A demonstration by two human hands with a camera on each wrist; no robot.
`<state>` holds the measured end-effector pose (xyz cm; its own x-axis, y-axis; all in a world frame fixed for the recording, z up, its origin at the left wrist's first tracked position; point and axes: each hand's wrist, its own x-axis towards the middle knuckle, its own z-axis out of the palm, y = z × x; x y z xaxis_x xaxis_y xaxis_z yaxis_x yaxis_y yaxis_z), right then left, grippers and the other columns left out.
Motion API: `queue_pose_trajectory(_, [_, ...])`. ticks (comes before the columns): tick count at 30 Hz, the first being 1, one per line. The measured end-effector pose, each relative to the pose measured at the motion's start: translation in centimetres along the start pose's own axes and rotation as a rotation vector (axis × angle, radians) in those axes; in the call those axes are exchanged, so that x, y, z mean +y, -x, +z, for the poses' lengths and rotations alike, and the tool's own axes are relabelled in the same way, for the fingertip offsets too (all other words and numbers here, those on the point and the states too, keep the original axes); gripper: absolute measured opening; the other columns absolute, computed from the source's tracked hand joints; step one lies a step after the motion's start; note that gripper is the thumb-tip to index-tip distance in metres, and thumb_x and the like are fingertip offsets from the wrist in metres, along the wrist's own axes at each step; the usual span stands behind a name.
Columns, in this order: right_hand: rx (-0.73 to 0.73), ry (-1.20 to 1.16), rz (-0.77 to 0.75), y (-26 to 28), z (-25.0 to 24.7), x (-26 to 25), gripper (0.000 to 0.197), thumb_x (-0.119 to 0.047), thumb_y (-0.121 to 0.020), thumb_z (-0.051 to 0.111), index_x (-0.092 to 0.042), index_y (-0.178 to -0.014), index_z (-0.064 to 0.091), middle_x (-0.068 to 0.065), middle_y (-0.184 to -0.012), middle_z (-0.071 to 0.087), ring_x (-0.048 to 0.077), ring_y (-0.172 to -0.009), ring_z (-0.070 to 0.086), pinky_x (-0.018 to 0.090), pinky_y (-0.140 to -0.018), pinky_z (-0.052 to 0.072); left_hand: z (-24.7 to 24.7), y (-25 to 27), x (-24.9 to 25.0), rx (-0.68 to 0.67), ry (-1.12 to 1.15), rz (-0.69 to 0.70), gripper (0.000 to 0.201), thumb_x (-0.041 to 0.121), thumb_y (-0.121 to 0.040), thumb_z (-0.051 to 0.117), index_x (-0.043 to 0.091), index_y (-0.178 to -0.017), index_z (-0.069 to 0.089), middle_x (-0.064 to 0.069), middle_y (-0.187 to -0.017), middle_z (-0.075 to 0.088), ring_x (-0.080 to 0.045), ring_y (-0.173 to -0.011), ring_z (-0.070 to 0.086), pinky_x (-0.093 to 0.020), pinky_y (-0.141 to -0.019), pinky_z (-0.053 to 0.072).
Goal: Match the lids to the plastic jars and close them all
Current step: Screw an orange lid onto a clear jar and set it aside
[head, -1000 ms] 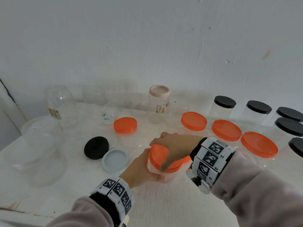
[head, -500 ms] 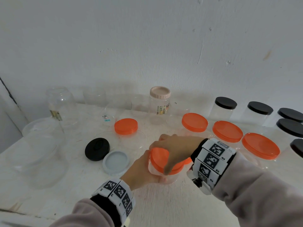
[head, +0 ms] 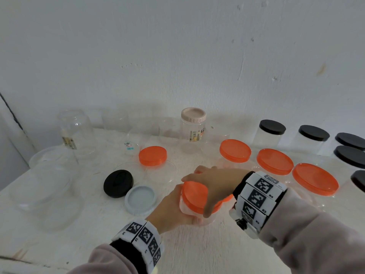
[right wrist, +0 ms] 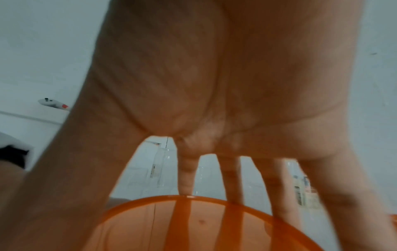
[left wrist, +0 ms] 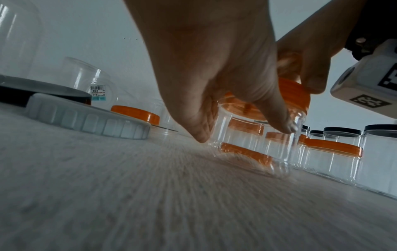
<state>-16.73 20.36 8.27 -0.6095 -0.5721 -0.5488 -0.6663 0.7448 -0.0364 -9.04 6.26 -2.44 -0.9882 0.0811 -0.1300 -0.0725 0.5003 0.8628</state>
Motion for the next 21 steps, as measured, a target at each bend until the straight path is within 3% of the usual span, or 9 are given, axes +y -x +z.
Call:
queue_pose_trajectory(6, [0.073,-0.038,0.024,-0.1,0.9,0.5,0.105,-0.073,-0.059,0.074,-0.054,-0.143,0.012,-0.004,-0.136,0.031,0.028,-0.122,0.043,0.041,-0.088,0.044,0.0,-0.1,-0.3,-0.011,0.039,0.004,0.097,0.035,-0.063,0.088,0.036,-0.137,0.025,0.021,-0.123,0.047,0.005,-0.104,0.048,-0.006,-0.073,0.038])
queue_pose_trajectory(13, [0.083,-0.044,0.005,-0.2,1.3,0.4,0.104,-0.070,-0.065,0.071,-0.051,-0.146,0.009,-0.003,-0.140,0.028,0.028,-0.128,0.034,0.051,-0.097,0.044,0.0,-0.3,-0.6,-0.018,0.041,-0.001,0.099,0.038,-0.061,0.088,0.036,-0.137,0.025,0.019,-0.126,0.048,0.002,-0.108,0.049,-0.007,-0.074,0.039])
queue_pose_trajectory(21, [0.205,-0.036,-0.042,-0.2,2.9,1.0,0.101,-0.073,-0.069,0.063,-0.045,-0.149,0.007,0.000,-0.143,0.028,0.028,-0.127,0.030,0.045,-0.096,0.043,0.1,-0.4,-0.7,-0.017,0.034,-0.003,0.097,0.040,-0.062,0.087,0.038,-0.136,0.024,0.021,-0.123,0.048,0.001,-0.109,0.049,-0.008,-0.078,0.039])
